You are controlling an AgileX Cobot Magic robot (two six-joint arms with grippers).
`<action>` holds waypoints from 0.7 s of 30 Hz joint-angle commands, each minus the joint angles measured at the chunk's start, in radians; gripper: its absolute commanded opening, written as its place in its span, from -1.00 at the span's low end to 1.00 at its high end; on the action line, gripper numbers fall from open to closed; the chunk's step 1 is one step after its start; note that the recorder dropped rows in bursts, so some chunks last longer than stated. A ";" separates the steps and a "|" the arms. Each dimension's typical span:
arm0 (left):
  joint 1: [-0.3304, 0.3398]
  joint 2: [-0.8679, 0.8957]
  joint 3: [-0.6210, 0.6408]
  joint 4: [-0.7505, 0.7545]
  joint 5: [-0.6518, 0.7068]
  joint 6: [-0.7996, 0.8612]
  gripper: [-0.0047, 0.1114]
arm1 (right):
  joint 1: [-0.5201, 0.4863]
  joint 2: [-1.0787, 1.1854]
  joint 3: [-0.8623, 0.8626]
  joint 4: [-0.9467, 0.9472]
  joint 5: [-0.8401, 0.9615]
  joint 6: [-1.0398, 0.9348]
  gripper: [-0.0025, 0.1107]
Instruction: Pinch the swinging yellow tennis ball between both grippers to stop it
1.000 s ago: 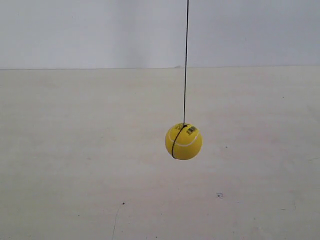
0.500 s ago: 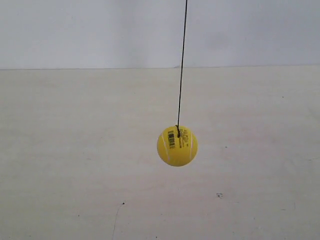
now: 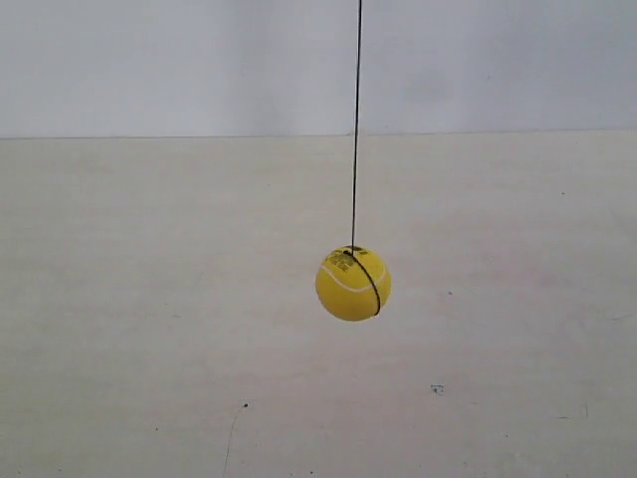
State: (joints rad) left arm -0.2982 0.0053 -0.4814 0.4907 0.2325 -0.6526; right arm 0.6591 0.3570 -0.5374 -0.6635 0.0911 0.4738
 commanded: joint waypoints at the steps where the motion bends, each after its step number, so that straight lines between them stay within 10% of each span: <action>1: -0.002 -0.005 0.004 -0.005 0.008 -0.010 -0.84 | 0.002 -0.008 0.001 0.002 -0.005 0.000 -0.96; 13: -0.002 -0.005 0.004 -0.003 0.008 -0.010 -0.84 | -0.035 -0.008 0.034 0.002 0.290 0.050 -0.96; 21: -0.002 -0.005 0.004 -0.003 0.008 -0.010 -0.84 | -0.482 -0.010 0.202 0.225 0.153 -0.012 -0.96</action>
State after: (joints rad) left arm -0.2982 0.0053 -0.4814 0.4907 0.2325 -0.6526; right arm 0.3014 0.3533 -0.3756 -0.5397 0.3055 0.5258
